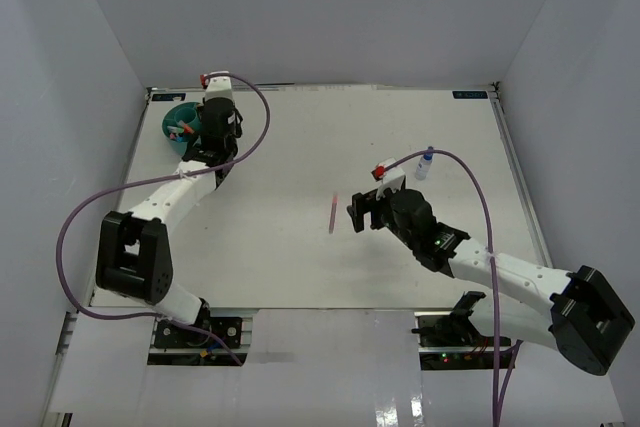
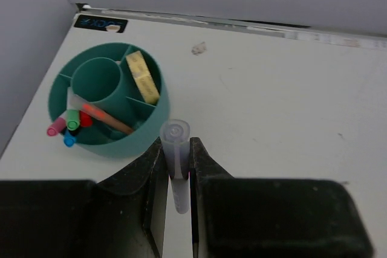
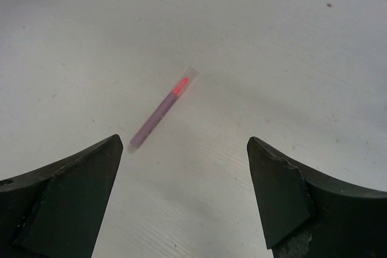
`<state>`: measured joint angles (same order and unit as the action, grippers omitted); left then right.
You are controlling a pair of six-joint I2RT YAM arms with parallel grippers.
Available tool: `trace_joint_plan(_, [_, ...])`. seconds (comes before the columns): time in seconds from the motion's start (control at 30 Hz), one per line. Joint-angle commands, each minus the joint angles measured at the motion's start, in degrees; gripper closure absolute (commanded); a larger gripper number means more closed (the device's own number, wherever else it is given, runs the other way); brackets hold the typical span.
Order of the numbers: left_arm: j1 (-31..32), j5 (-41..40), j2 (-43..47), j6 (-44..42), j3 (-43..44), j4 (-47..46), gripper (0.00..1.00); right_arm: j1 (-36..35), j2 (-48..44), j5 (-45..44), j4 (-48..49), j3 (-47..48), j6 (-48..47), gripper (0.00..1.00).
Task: Sort the stationery into containers
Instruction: Place the pen in the storage box.
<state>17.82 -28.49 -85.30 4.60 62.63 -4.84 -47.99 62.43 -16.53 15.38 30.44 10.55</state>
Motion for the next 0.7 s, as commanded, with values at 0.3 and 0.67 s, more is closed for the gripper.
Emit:
trace_joint_plan(0.3, [-12.55, 1.77, -7.42, 0.14, 0.74, -17.3, 0.9, 1.75, -2.76, -3.15, 0.88, -3.8, -2.64, 0.1])
trace_joint_plan(0.67, [-16.24, 4.93, -11.99, 2.96, -0.75, -23.36, 0.86, 2.46, -1.79, -2.8, 0.88, -3.89, -3.07, 0.1])
